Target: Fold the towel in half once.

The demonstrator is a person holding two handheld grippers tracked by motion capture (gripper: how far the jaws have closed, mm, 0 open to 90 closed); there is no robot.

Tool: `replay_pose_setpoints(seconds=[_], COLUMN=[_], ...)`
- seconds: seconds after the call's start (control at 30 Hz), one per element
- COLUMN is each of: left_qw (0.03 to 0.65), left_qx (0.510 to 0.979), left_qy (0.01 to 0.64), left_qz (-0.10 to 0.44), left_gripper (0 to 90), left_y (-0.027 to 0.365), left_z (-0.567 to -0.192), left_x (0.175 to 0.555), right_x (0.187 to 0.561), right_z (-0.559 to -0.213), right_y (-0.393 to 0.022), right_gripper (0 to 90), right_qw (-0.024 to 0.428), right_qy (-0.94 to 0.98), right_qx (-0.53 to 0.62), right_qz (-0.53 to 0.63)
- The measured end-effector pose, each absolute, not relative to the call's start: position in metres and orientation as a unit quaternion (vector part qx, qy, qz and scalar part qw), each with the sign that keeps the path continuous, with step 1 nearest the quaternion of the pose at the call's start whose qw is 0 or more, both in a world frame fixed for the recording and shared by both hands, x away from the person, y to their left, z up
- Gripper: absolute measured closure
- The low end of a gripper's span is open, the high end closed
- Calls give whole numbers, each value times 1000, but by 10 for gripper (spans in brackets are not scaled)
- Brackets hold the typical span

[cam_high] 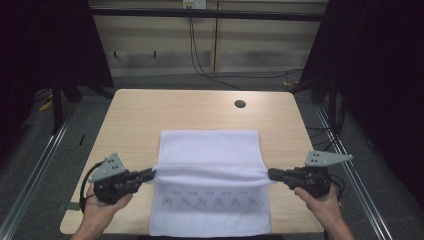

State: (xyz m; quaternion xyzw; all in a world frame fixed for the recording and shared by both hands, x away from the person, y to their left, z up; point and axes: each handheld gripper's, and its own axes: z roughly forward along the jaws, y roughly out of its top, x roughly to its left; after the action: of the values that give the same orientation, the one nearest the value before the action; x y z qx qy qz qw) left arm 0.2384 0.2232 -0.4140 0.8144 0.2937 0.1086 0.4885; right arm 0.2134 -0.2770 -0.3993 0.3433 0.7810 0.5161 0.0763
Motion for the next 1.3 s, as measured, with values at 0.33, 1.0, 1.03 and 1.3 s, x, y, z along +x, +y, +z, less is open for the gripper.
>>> replay_pose_setpoints(seconds=[0.33,1.0,1.03,1.3], left_qw=[463,445,440,407], left_qx=[835,848,847,868], left_qy=[292,286,296,285], left_qz=[52,40,31,13], left_gripper=[833,648,635,555], left_y=[225,221,219,192], left_z=[-467,-462,-463,-476], left_x=[226,229,238,259], right_x=[200,167,169,202], right_z=[-462,-463,-462,-466], right_y=[-274,-270,-269,-257], right_gripper=[847,675,673,683], right_qw=[11,-19,-17,-12], right_qy=[810,850,847,841], right_qx=[361,321,325,336], right_qz=[463,418,420,423])
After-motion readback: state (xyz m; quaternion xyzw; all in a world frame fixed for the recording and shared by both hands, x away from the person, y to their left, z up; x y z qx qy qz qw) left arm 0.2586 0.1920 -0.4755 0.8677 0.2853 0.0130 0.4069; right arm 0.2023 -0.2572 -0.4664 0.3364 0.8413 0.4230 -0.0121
